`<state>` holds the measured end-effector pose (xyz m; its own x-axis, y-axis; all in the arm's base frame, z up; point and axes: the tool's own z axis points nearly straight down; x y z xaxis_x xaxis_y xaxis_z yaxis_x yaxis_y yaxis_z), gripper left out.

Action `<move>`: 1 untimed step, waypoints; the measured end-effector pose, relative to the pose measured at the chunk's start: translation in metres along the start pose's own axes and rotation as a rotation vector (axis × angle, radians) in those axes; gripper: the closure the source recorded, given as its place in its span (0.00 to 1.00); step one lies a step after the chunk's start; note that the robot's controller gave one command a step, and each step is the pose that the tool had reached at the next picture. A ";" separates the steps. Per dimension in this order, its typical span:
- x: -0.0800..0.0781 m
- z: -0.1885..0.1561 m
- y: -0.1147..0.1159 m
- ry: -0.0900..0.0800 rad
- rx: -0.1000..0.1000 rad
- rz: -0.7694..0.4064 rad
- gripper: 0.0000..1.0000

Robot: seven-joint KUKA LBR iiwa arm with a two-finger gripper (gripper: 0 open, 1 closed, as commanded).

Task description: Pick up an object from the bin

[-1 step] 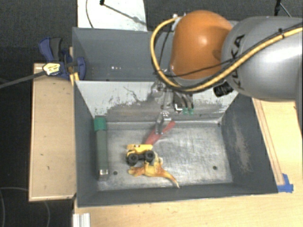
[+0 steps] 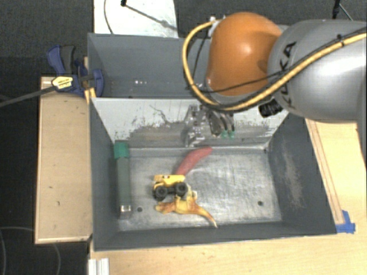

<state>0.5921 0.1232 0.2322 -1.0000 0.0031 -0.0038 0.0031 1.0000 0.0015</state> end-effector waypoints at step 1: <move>0.000 0.000 0.000 0.000 0.000 0.001 1.00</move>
Offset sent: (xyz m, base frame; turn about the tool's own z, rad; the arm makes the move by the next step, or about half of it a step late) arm -0.0837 0.0473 -0.0846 0.1584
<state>0.5921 0.1232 0.2322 -1.0000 0.0042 -0.0038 0.0041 1.0000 0.0015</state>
